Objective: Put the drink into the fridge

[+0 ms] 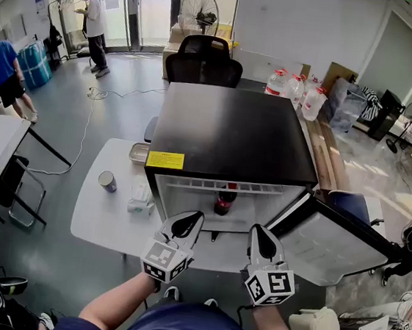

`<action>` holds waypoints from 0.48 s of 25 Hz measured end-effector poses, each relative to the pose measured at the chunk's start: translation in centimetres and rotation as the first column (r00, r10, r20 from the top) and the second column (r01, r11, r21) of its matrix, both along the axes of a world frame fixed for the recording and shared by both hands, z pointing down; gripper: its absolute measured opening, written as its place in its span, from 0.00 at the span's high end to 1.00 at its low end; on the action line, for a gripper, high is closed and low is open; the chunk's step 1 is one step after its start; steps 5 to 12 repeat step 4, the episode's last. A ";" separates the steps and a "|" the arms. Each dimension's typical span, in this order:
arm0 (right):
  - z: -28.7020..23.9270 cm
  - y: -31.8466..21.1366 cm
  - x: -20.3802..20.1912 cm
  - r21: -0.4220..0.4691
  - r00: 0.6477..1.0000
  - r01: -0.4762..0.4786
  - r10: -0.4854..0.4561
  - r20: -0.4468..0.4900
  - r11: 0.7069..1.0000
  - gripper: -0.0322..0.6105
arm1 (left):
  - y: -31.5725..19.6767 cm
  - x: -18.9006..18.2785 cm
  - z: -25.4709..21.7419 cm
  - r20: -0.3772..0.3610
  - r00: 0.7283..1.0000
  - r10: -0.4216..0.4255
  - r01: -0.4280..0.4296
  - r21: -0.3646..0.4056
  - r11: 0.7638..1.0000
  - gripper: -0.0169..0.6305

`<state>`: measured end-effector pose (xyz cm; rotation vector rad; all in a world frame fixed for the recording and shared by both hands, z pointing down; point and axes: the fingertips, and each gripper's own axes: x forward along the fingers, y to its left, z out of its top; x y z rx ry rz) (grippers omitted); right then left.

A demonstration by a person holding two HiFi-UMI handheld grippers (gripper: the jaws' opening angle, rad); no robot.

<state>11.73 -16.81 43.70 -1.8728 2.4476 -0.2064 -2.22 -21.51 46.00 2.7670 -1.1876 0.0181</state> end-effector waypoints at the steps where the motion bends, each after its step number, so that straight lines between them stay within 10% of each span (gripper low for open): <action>1: 0.0 0.0 0.0 0.000 1.000 0.000 0.000 -0.001 1.000 0.94 | 0.0 0.0 0.1 0.002 1.000 0.000 0.000 0.002 1.000 0.97; 12: 0.2 -0.1 0.0 0.001 1.000 0.000 0.000 -0.002 1.000 0.94 | -0.2 0.1 0.3 0.009 1.000 0.000 0.000 0.009 1.000 0.97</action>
